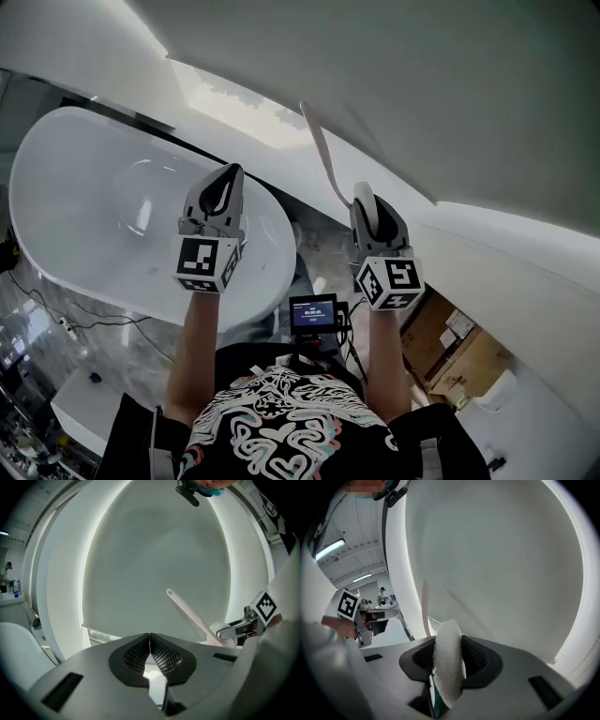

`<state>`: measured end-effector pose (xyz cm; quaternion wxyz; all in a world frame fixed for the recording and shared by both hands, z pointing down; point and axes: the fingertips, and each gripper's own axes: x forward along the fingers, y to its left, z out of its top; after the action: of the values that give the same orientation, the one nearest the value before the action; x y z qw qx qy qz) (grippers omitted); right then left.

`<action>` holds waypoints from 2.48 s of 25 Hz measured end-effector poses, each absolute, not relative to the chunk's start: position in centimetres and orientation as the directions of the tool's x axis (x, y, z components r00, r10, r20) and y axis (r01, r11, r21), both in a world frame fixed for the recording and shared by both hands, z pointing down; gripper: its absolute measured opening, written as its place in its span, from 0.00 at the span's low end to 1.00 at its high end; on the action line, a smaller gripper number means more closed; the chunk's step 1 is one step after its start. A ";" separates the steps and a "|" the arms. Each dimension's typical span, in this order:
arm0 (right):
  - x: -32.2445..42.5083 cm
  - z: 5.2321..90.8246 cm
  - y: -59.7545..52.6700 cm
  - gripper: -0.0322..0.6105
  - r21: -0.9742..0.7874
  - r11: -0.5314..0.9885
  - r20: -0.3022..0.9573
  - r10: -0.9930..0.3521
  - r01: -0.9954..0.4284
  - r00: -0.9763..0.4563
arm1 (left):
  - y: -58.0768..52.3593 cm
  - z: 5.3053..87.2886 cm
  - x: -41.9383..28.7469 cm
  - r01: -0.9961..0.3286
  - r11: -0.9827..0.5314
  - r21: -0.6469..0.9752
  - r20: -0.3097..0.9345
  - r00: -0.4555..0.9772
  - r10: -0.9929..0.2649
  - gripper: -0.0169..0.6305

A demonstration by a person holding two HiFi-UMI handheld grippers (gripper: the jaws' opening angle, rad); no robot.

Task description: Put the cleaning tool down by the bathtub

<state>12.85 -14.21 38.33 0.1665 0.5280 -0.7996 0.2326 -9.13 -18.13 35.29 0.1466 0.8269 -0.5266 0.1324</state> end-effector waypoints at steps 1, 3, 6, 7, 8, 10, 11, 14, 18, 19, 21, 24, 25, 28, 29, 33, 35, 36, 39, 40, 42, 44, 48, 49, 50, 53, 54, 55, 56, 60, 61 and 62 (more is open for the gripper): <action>12.7 38.8 -14.4 0.28 -0.197 0.340 0.514 -0.763 -0.920 -0.392 | -18.1 35.9 -9.2 -0.911 -0.398 0.106 0.381 0.407 -0.830 0.05; 12.6 39.7 -14.8 0.28 -0.197 0.355 0.518 -0.754 -0.914 -0.404 | -18.1 37.2 -9.1 -0.913 -0.392 0.112 0.397 0.403 -0.825 0.05; 12.2 41.0 -15.6 0.28 -0.192 0.373 0.526 -0.742 -0.908 -0.416 | -18.2 38.6 -8.8 -0.911 -0.395 0.116 0.410 0.406 -0.817 0.05; 12.0 41.5 -15.8 0.28 -0.193 0.377 0.529 -0.738 -0.906 -0.420 | -18.2 39.0 -8.8 -0.912 -0.394 0.117 0.413 0.406 -0.816 0.05; 11.8 42.0 -16.0 0.28 -0.196 0.380 0.532 -0.733 -0.904 -0.424 | -18.2 39.4 -9.0 -0.913 -0.391 0.120 0.416 0.404 -0.815 0.05; 11.4 43.3 -16.3 0.28 -0.196 0.388 0.542 -0.723 -0.901 -0.429 | -18.1 40.5 -9.2 -0.916 -0.381 0.128 0.425 0.397 -0.813 0.05; 11.3 43.9 -16.3 0.28 -0.193 0.393 0.548 -0.717 -0.899 -0.431 | -18.1 41.1 -9.3 -0.917 -0.376 0.132 0.432 0.394 -0.811 0.05; 10.9 45.8 -16.5 0.28 -0.193 0.407 0.561 -0.700 -0.893 -0.441 | -18.1 42.8 -9.3 -0.918 -0.371 0.141 0.450 0.394 -0.802 0.05; 10.8 47.9 -16.7 0.28 -0.212 0.407 0.570 -0.687 -0.889 -0.450 | -17.7 44.9 -8.7 -0.915 -0.371 0.157 0.467 0.400 -0.789 0.05; 10.9 48.5 -16.7 0.28 -0.210 0.408 0.574 -0.685 -0.889 -0.450 | -17.6 45.4 -8.6 -0.915 -0.370 0.161 0.471 0.401 -0.786 0.05; 11.1 49.7 -16.8 0.28 -0.204 0.409 0.584 -0.678 -0.890 -0.445 | -17.5 46.6 -8.4 -0.914 -0.371 0.164 0.482 0.402 -0.778 0.05; 11.3 51.4 -17.0 0.28 -0.196 0.405 0.596 -0.674 -0.893 -0.436 | -17.9 48.1 -8.5 -0.913 -0.376 0.162 0.489 0.405 -0.773 0.05; 11.3 52.0 -17.1 0.28 -0.193 0.404 0.599 -0.674 -0.894 -0.433 | -18.0 48.6 -8.6 -0.913 -0.375 0.161 0.491 0.403 -0.772 0.05; 11.4 53.5 -17.3 0.28 -0.180 0.408 0.611 -0.666 -0.895 -0.427 | -18.3 50.0 -8.9 -0.917 -0.368 0.157 0.500 0.395 -0.771 0.05; 11.4 54.1 -17.4 0.28 -0.177 0.411 0.616 -0.663 -0.894 -0.426 | -18.4 50.5 -9.0 -0.918 -0.366 0.156 0.503 0.392 -0.770 0.05; 11.5 56.6 -17.9 0.28 -0.169 0.416 0.630 -0.652 -0.894 -0.422 | -18.9 52.8 -9.5 -0.922 -0.358 0.148 0.511 0.381 -0.770 0.05; 11.5 57.7 -18.1 0.28 -0.162 0.419 0.636 -0.647 -0.893 -0.419 | -19.1 53.8 -9.7 -0.925 -0.350 0.147 0.514 0.374 -0.772 0.05; 11.6 58.2 -18.1 0.28 -0.159 0.421 0.640 -0.645 -0.893 -0.417 | -19.2 54.3 -9.7 -0.926 -0.346 0.148 0.515 0.371 -0.772 0.05; 11.5 59.4 -18.1 0.28 -0.156 0.419 0.649 -0.639 -0.895 -0.413 | -19.3 55.7 -9.9 -0.929 -0.337 0.150 0.518 0.365 -0.773 0.05; 11.4 59.8 -18.1 0.28 -0.155 0.418 0.652 -0.637 -0.895 -0.411 | -19.2 56.1 -10.0 -0.931 -0.334 0.149 0.520 0.362 -0.774 0.05; 11.5 60.5 -18.0 0.28 -0.148 0.419 0.657 -0.635 -0.896 -0.405 | -19.2 56.9 -10.1 -0.933 -0.328 0.148 0.525 0.355 -0.774 0.05; 11.7 61.2 -18.1 0.28 -0.133 0.422 0.665 -0.633 -0.897 -0.397 | -19.1 57.6 -10.1 -0.933 -0.327 0.149 0.529 0.355 -0.771 0.05; 12.1 62.7 -18.1 0.28 -0.113 0.424 0.678 -0.629 -0.899 -0.382 | -18.9 58.9 -10.0 -0.932 -0.331 0.146 0.537 0.356 -0.765 0.05; 12.2 63.1 -18.2 0.28 -0.110 0.424 0.680 -0.628 -0.899 -0.379 | -19.0 59.2 -10.0 -0.933 -0.328 0.146 0.538 0.353 -0.766 0.05; 12.2 63.5 -18.3 0.28 -0.106 0.424 0.682 -0.627 -0.900 -0.376 | -19.0 59.6 -10.1 -0.935 -0.323 0.147 0.537 0.350 -0.768 0.05; 12.4 64.7 -18.6 0.28 -0.102 0.418 0.688 -0.626 -0.903 -0.368 | -19.2 60.5 -9.8 -0.936 -0.317 0.155 0.534 0.349 -0.770 0.05; 12.5 65.1 -18.6 0.28 -0.103 0.416 0.691 -0.623 -0.904 -0.366 | -19.2 60.7 -9.6 -0.934 -0.320 0.157 0.533 0.353 -0.769 0.05; 12.5 65.6 -18.6 0.28 -0.103 0.414 0.696 -0.620 -0.904 -0.363 | -19.3 61.0 -9.4 -0.933 -0.322 0.160 0.533 0.356 -0.767 0.05; 12.5 66.1 -18.7 0.28 -0.102 0.414 0.701 -0.615 -0.904 -0.361 | -19.3 61.4 -9.3 -0.932 -0.322 0.165 0.533 0.359 -0.766 0.05; 12.6 67.9 -18.9 0.28 -0.084 0.416 0.720 -0.603 -0.905 -0.344 | -19.7 62.7 -9.1 -0.932 -0.312 0.184 0.537 0.361 -0.762 0.05; 12.5 68.3 -19.1 0.28 -0.079 0.419 0.723 -0.601 -0.904 -0.342 | -19.8 63.0 -9.0 -0.932 -0.313 0.185 0.539 0.362 -0.760 0.05; 12.4 68.7 -19.2 0.28 -0.075 0.423 0.726 -0.598 -0.903 -0.341 | -19.8 63.3 -9.0 -0.931 -0.314 0.184 0.542 0.363 -0.758 0.05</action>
<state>12.35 -19.20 68.68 0.3156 0.4795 -0.7824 0.2417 -9.03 -19.84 63.32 0.2391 0.7901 -0.5346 0.1811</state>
